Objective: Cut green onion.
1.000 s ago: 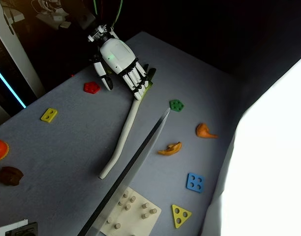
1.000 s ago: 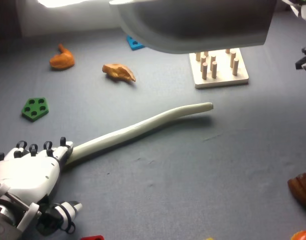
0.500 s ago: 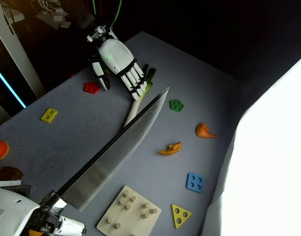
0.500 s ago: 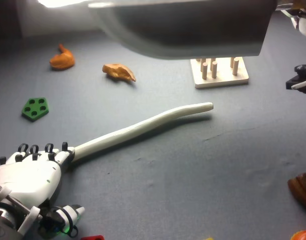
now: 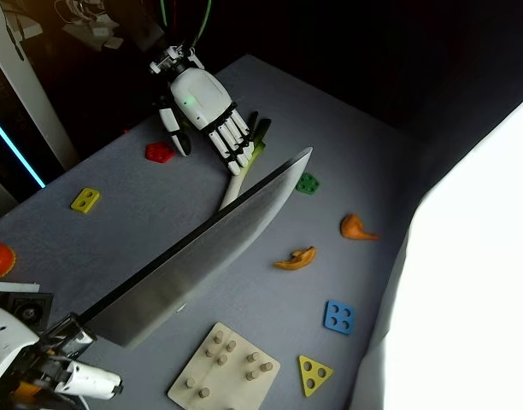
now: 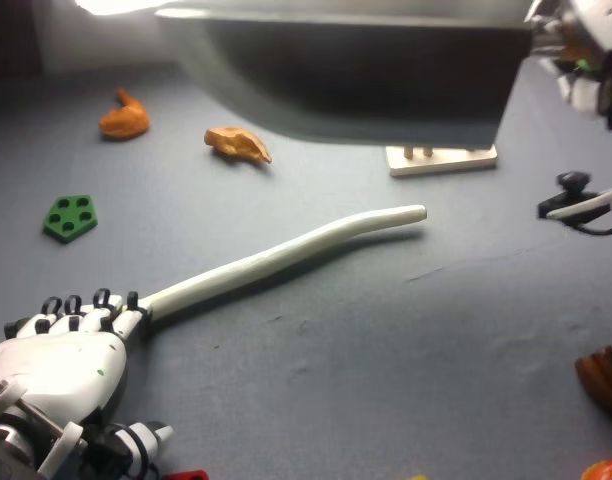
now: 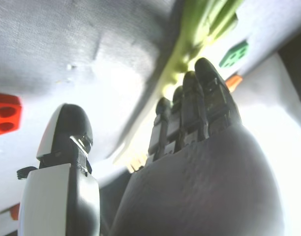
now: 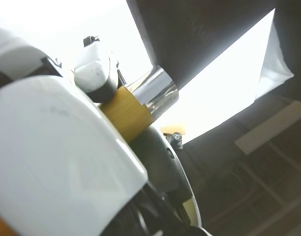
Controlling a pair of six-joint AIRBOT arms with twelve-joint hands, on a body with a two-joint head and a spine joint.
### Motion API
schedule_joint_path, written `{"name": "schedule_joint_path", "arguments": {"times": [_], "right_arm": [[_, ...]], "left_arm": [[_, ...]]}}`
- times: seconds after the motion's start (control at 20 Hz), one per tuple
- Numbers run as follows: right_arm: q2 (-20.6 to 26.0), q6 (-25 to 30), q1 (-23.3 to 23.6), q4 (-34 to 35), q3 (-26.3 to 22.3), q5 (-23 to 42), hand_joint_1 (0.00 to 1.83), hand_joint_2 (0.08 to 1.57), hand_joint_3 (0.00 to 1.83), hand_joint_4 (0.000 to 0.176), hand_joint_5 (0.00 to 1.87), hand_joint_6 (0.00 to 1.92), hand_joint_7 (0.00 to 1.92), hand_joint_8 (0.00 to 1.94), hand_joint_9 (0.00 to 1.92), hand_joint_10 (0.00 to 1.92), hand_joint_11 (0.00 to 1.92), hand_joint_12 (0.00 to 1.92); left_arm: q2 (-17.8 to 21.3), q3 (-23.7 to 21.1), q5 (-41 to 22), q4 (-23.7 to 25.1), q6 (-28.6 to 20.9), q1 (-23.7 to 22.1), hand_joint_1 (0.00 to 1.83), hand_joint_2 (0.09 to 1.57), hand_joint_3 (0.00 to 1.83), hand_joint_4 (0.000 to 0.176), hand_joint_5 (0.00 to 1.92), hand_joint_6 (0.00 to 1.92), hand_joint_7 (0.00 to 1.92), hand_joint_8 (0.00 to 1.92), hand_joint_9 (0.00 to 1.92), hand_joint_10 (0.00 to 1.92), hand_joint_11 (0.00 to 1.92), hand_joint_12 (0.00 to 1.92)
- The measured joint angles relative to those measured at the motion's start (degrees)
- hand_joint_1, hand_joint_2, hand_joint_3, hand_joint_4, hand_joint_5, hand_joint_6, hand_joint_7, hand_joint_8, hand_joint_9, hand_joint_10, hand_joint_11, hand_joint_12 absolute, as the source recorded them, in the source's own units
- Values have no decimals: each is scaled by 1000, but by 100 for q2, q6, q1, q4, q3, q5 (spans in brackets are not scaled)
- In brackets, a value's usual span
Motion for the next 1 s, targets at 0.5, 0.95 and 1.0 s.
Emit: {"name": "schedule_joint_path", "arguments": {"times": [0.5,0.95,1.0], "right_arm": [[-568,-387,-184,304,-72,424,1597,998,377,176,1360,1921,1493,1941,1604,1921,1643,1921],[-1097,-603,-326,520,164,868,1606,1000,379,176,1336,1921,1494,1941,1597,1921,1617,1921],[-1180,-640,-323,518,249,855,1607,999,379,176,1332,1921,1492,1941,1595,1921,1615,1921]], "left_arm": [[0,-26,33,7,4,59,390,1335,18,0,0,0,0,0,0,0,0,0],[0,-44,42,11,4,94,459,1321,5,0,0,0,0,0,0,0,0,0],[0,-44,42,15,4,94,457,1321,5,0,0,0,0,0,0,0,0,0]]}}
